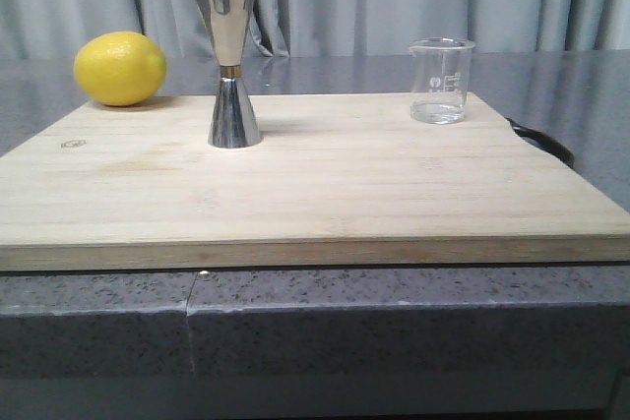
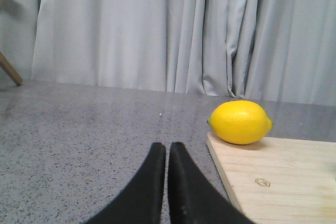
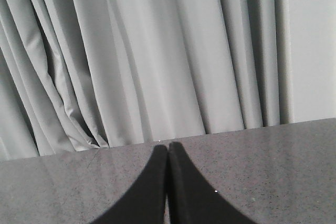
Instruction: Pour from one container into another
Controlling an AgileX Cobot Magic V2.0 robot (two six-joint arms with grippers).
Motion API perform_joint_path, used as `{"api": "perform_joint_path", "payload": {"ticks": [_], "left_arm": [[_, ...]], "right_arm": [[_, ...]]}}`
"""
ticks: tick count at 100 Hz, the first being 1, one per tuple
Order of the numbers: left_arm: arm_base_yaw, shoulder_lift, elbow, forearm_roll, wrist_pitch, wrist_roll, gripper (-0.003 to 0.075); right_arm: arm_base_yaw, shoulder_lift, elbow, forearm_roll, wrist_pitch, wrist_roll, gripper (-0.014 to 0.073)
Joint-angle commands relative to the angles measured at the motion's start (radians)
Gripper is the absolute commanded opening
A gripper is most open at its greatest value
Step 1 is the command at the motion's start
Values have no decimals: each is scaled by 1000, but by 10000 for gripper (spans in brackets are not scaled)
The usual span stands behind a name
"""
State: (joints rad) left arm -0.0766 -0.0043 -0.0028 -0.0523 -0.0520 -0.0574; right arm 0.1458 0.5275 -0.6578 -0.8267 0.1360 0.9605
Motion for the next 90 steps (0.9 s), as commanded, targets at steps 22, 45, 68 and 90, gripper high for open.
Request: {"api": "perform_joint_path", "payload": {"ticks": [22,45,68,90], "left_arm": [[3,-27,13,-8,-83,-6,-19],[3,-27,13,-8,-83,-6,-19],[3,-27,13,-8,-83,-6,-19],[3,-27,13,-8,-83,-6,-19]], "right_arm": [[2,-1,83,952,-301,-992,-55],[-44,-131,287,930,-349,-943,-55],[-160,-369,513,899,-333,-847,-55],[-160,-546,660,809,-274,-761,-55]]}}
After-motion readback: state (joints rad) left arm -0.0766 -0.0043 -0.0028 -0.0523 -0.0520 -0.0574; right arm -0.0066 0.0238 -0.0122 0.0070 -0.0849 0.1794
